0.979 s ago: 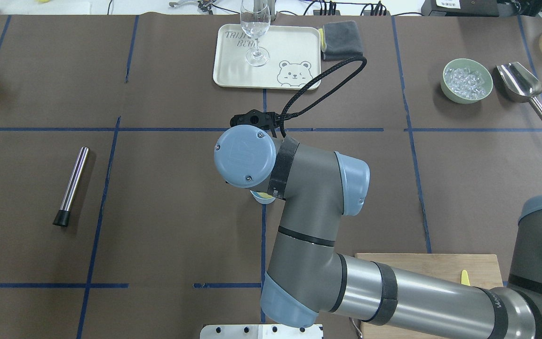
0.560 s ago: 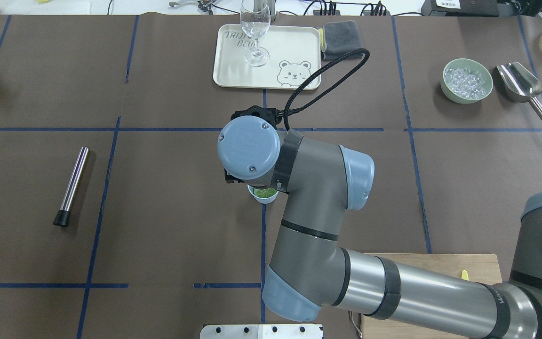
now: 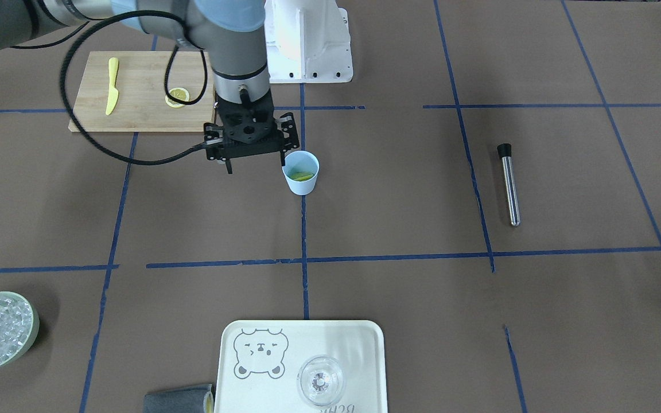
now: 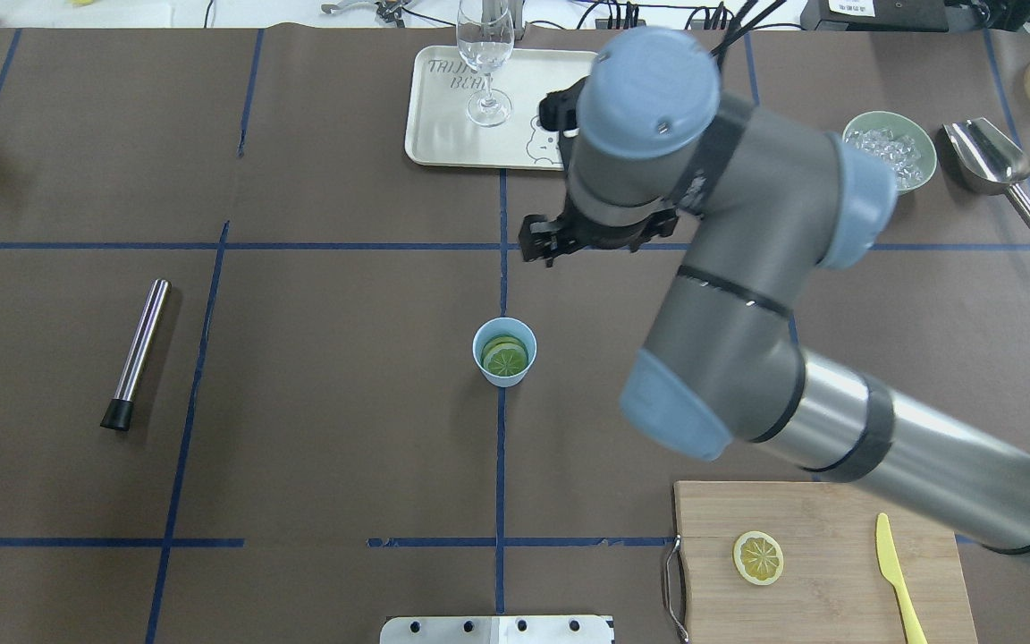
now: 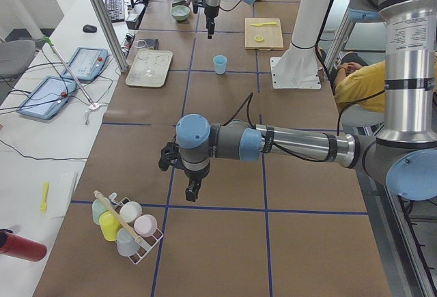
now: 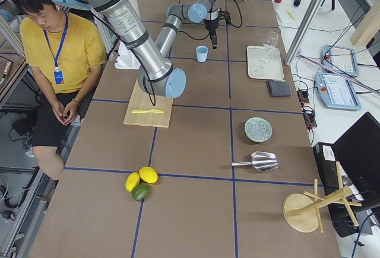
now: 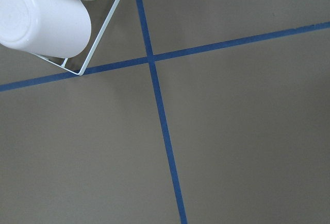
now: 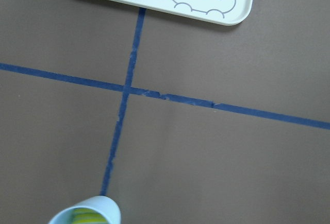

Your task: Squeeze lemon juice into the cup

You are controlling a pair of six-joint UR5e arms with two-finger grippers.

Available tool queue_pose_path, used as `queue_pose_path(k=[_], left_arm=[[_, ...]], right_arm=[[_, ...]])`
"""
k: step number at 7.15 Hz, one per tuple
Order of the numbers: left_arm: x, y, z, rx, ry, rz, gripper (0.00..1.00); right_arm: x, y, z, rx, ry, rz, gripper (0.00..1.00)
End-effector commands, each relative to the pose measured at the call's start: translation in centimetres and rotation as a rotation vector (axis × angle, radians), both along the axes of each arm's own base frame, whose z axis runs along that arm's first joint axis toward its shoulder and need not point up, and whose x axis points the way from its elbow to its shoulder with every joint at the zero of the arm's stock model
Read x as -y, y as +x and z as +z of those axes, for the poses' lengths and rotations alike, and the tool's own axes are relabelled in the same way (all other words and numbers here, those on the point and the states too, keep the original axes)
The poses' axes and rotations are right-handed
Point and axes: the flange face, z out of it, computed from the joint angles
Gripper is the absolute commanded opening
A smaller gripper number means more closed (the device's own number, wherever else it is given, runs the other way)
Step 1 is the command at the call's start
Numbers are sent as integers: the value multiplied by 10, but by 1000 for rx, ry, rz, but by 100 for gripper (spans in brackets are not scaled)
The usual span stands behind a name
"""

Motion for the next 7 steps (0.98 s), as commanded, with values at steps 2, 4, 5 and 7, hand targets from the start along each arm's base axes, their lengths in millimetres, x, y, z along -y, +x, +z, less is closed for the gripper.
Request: queue_pose_path(k=[2, 4, 5, 7], left_arm=[[18, -7, -49, 67, 132, -14, 100], [45, -5, -92, 50, 371, -25, 100], [49, -3, -105, 44, 509, -27, 100], [38, 10, -98, -115, 609, 17, 100]], right_arm=[[60, 197, 128, -13, -25, -54, 100], [59, 295, 223, -98, -32, -64, 100], [46, 355, 277, -91, -68, -77, 100], [-4, 426, 368, -109, -157, -80, 100]])
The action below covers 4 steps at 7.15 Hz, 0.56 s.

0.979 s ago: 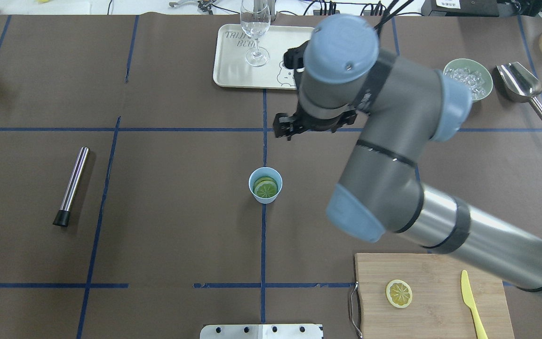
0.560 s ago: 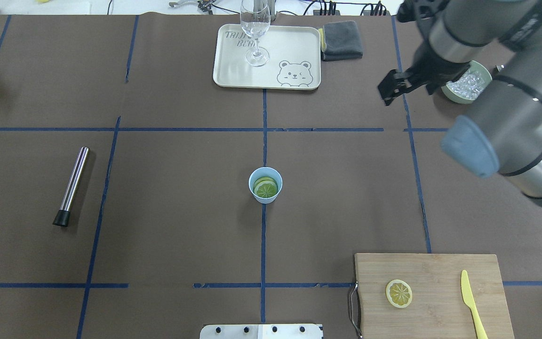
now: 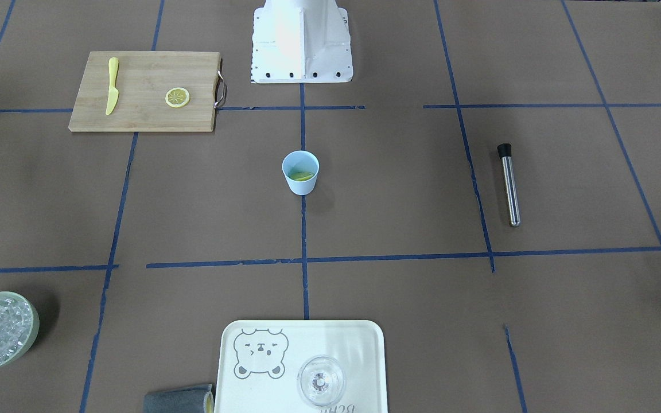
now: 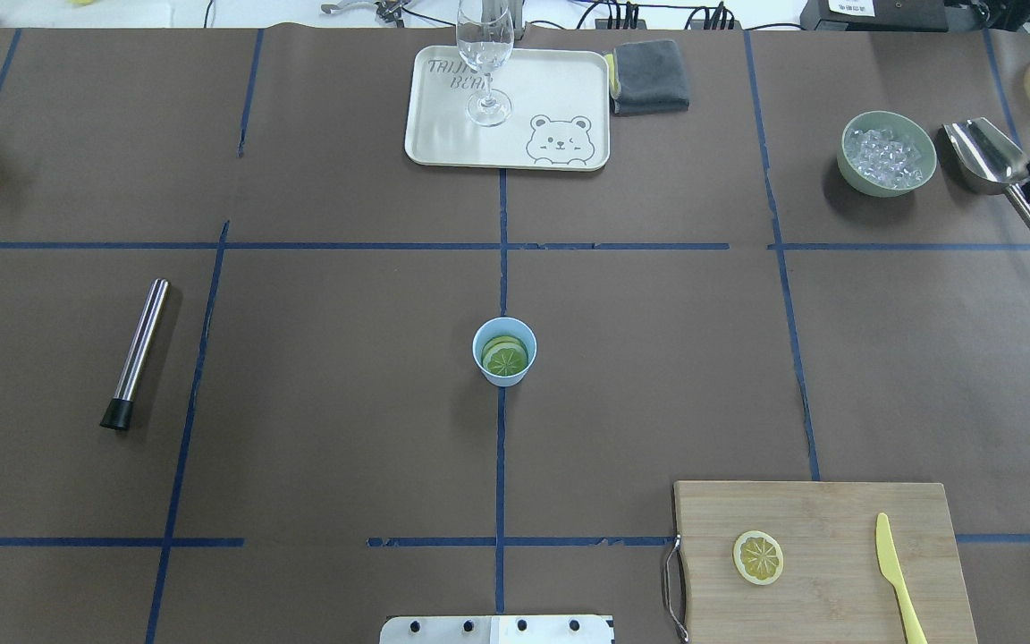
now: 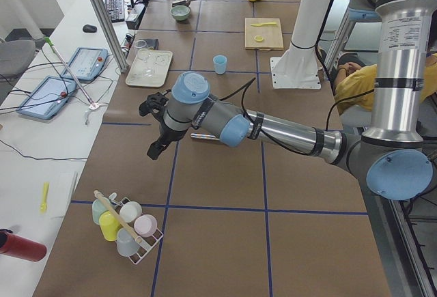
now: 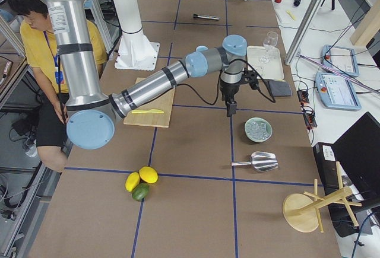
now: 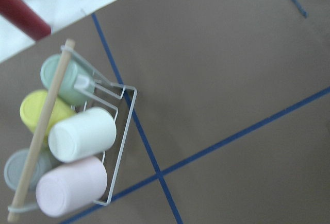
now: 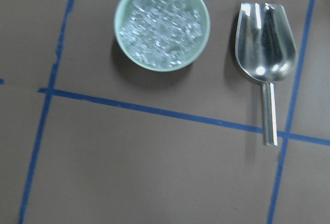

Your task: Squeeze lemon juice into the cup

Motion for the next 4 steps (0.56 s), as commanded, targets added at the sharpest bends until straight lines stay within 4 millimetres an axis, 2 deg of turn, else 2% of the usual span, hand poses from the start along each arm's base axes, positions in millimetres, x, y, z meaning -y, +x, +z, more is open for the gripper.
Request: queue_pose_path(k=[1, 2, 3, 4], left_arm=[[-15, 19, -12, -97, 157, 83, 100], [-12, 60, -10, -143, 74, 118, 100], [-13, 103, -15, -212, -72, 104, 100], [-13, 137, -19, -212, -159, 35, 100]], right_arm=[[-41, 68, 100, -22, -28, -102, 100], [-53, 85, 125, -1, -49, -108, 100], [-69, 102, 141, 1, -76, -80, 100], [-83, 109, 152, 4, -103, -67, 100]])
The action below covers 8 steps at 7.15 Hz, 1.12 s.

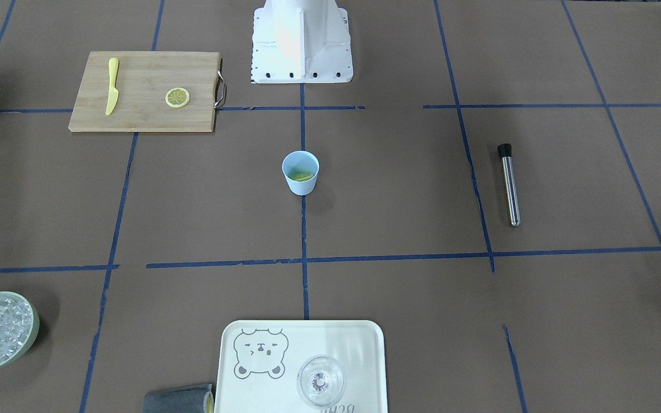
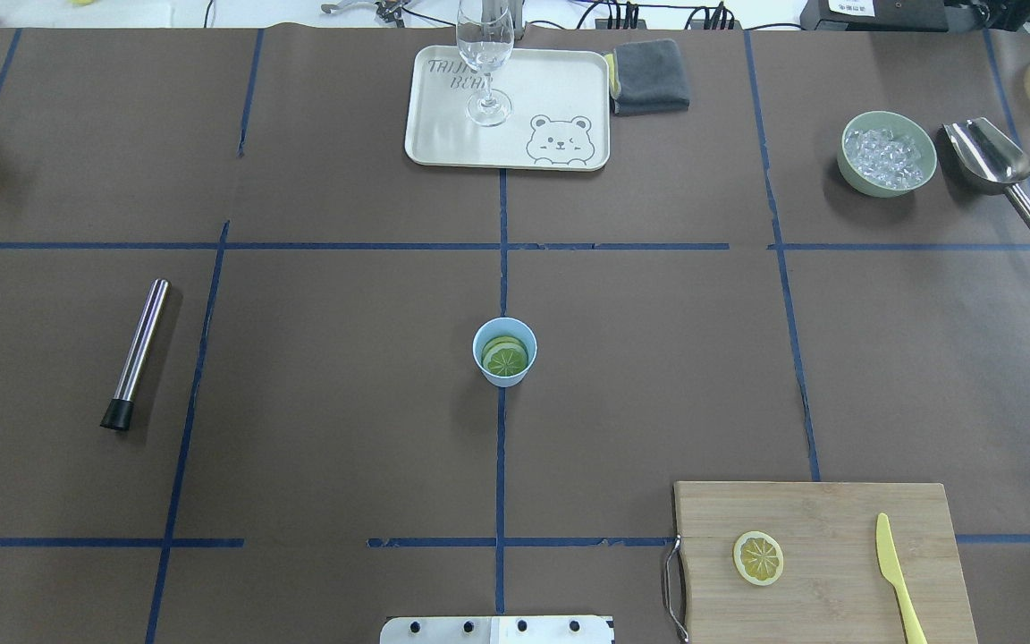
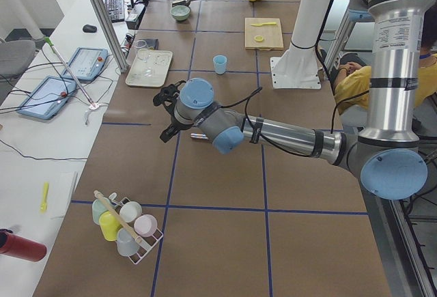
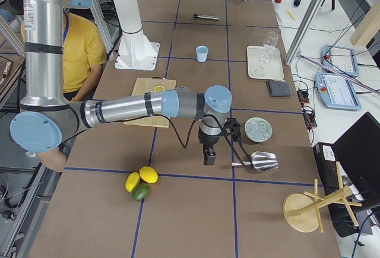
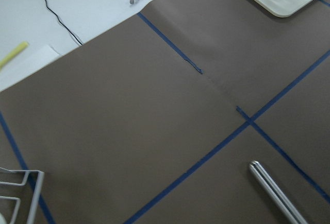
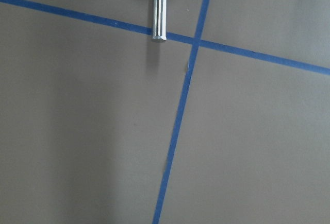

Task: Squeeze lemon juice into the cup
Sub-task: 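Move the left gripper to the metal muddler rod and grasp it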

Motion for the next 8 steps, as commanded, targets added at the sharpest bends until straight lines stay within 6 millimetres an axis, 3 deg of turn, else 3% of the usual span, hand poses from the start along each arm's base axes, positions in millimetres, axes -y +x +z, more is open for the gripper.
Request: queue_pose_path(k=[1, 4, 6, 8], left_arm=[[-2, 73, -3, -12, -201, -92, 100], [-16, 206, 5, 42, -364, -215, 99], [-18, 254, 24, 85, -389, -199, 98], [-16, 279, 37, 116, -395, -185, 95]], right_arm=[[-23, 13, 24, 4, -42, 15, 100], [-36, 14, 35, 3, -68, 15, 100], [-36, 14, 35, 2, -68, 15, 100], [-36, 14, 35, 0, -68, 15, 100]])
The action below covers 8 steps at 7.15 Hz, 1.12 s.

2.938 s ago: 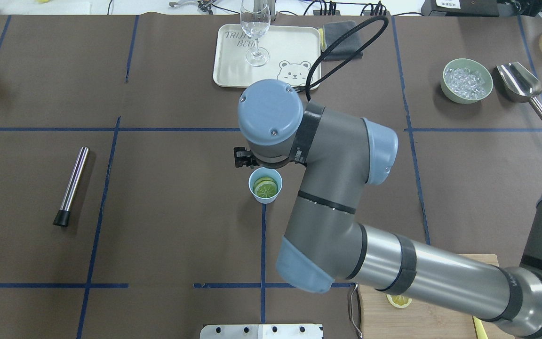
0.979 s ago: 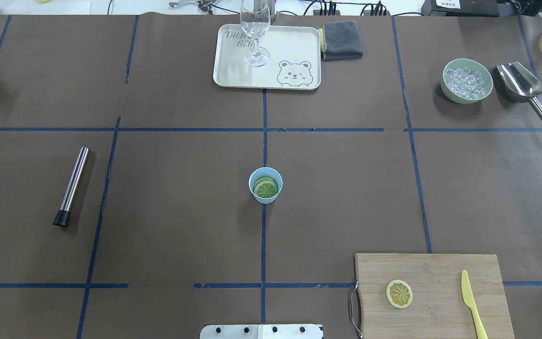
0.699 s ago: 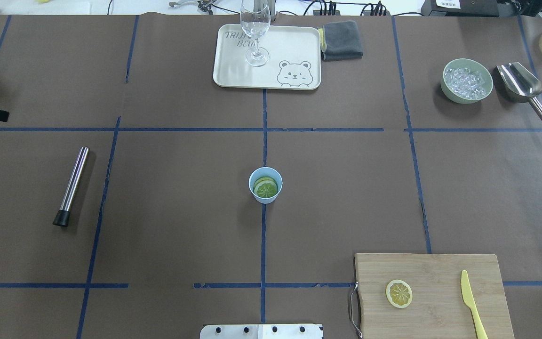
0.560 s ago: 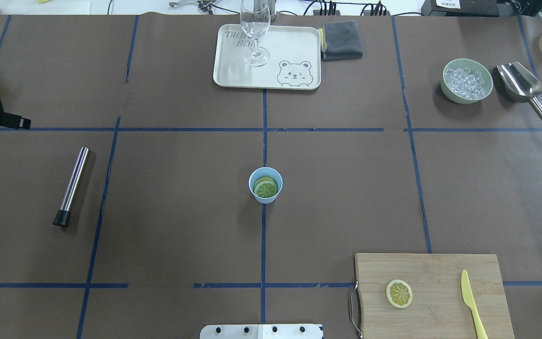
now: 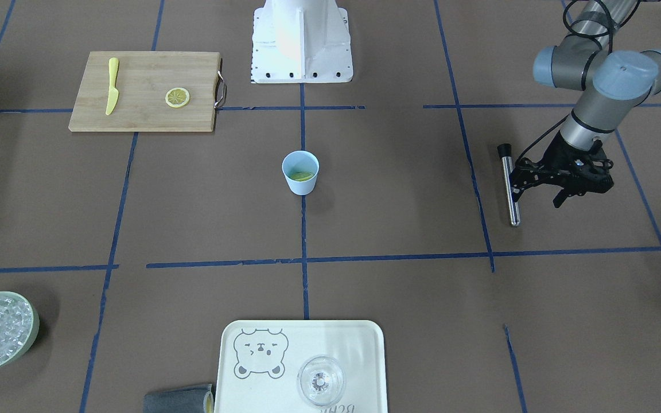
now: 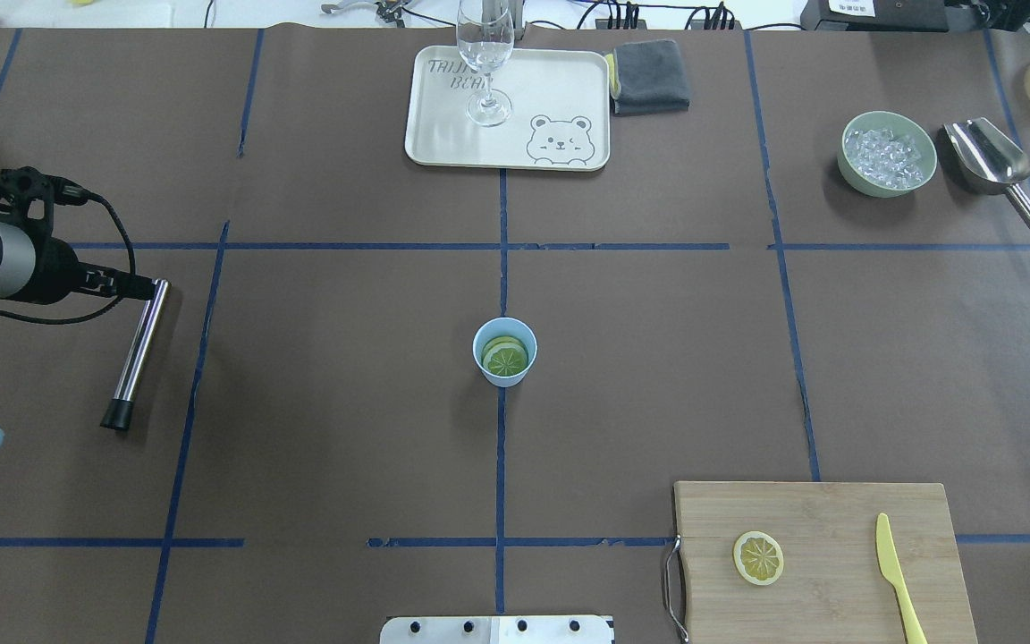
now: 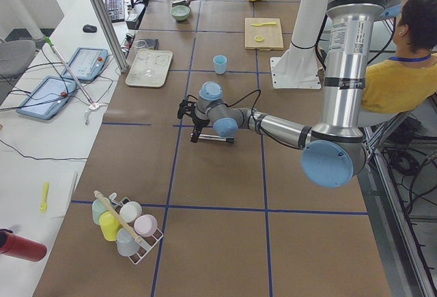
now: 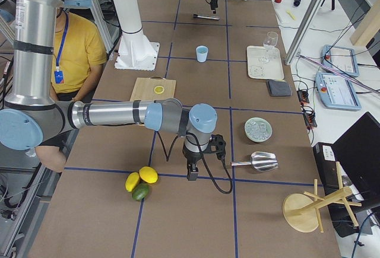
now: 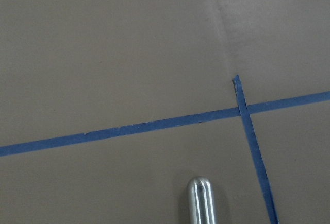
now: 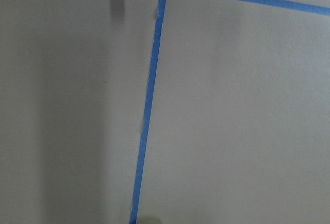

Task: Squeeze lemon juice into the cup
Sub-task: 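Move the left gripper to the metal muddler rod and grasp it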

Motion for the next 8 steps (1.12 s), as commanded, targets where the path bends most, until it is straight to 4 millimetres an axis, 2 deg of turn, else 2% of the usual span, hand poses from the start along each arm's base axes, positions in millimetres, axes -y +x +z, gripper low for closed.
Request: queue_pose_path(k=[1, 4, 5, 6, 7, 8], left_arm=[[0, 27, 11, 30, -1, 11, 93], [-4, 38, 13, 41, 6, 21, 91], [-6, 41, 13, 41, 6, 27, 84], [-6, 44, 10, 36, 12, 30, 70], [-7, 47, 8, 34, 16, 36, 47], [-6, 48, 5, 31, 18, 37, 45]], right_arm=[[0, 0, 0, -1, 0, 0, 100], [-2, 0, 1, -1, -3, 0, 100], [-2, 0, 1, -2, -3, 0, 100], [-2, 0, 1, -2, -3, 0, 100], [-2, 0, 1, -1, -3, 0, 100], [-1, 0, 0, -1, 0, 0, 100]])
